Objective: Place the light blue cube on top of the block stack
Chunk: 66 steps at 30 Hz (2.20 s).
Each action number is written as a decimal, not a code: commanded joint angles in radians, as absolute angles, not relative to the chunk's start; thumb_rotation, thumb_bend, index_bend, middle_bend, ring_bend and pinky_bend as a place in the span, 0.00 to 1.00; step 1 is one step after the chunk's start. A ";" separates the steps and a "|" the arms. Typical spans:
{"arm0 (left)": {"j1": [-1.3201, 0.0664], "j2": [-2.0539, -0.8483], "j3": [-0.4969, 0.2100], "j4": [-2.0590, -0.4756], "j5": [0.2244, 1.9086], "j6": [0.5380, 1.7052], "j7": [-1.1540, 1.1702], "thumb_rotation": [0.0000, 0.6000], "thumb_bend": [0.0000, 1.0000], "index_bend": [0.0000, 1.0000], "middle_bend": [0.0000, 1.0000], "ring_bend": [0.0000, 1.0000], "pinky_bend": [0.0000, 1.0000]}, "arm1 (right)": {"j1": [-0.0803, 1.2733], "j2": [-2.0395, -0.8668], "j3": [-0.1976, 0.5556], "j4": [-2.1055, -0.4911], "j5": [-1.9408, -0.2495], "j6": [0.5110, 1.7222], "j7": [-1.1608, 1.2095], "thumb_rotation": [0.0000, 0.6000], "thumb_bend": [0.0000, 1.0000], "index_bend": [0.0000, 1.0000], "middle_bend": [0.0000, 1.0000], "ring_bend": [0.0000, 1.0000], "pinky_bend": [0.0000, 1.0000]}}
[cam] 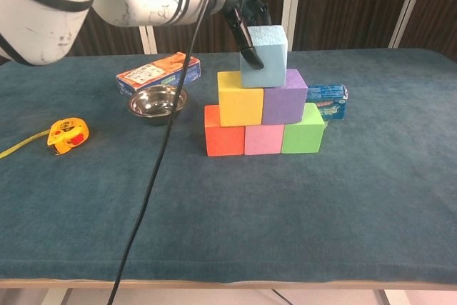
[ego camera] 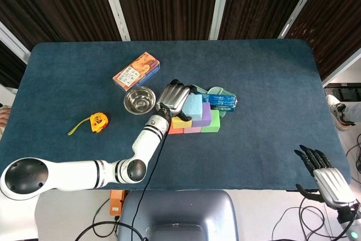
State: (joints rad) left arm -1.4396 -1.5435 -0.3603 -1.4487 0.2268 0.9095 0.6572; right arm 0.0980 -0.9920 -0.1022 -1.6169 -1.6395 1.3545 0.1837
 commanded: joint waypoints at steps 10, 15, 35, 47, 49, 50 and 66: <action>-1.447 -1.543 -0.355 -1.451 0.208 0.919 0.675 0.91 0.00 0.33 0.40 0.26 0.16 | 0.096 -0.990 -0.102 -1.619 -1.640 1.357 0.185 1.00 0.24 0.00 0.00 0.00 0.00; -1.447 -1.541 -0.356 -1.451 0.203 0.925 0.680 0.81 0.00 0.32 0.39 0.25 0.16 | 0.095 -0.988 -0.102 -1.619 -1.640 1.358 0.187 1.00 0.24 0.00 0.00 0.00 0.00; -1.438 -1.485 -0.369 -1.518 0.221 0.897 0.660 0.78 0.00 0.25 0.23 0.14 0.15 | 0.092 -0.988 -0.097 -1.619 -1.635 1.361 0.185 1.00 0.24 0.00 0.00 0.00 0.00; -1.180 -1.097 -0.306 -2.049 0.572 1.118 0.589 0.81 0.00 0.06 0.06 0.04 0.15 | 0.081 -0.992 -0.099 -1.625 -1.640 1.378 0.163 1.00 0.24 0.00 0.00 0.00 0.00; -1.065 -1.000 -0.215 -2.162 0.718 1.191 0.590 0.88 0.00 0.04 0.05 0.03 0.14 | 0.077 -0.992 -0.097 -1.626 -1.639 1.387 0.160 1.00 0.24 0.00 0.00 0.00 0.00; -0.997 -0.961 -0.159 -2.199 0.807 1.236 0.587 0.94 0.00 0.02 0.04 0.01 0.13 | 0.074 -0.993 -0.095 -1.626 -1.637 1.393 0.158 1.00 0.24 0.00 0.00 0.00 0.00; -0.139 -1.183 0.230 -1.491 1.438 1.774 -0.143 1.00 0.00 0.00 0.00 0.00 0.10 | 0.045 -1.033 -0.038 -1.664 -1.559 1.447 0.010 1.00 0.24 0.00 0.00 0.00 0.00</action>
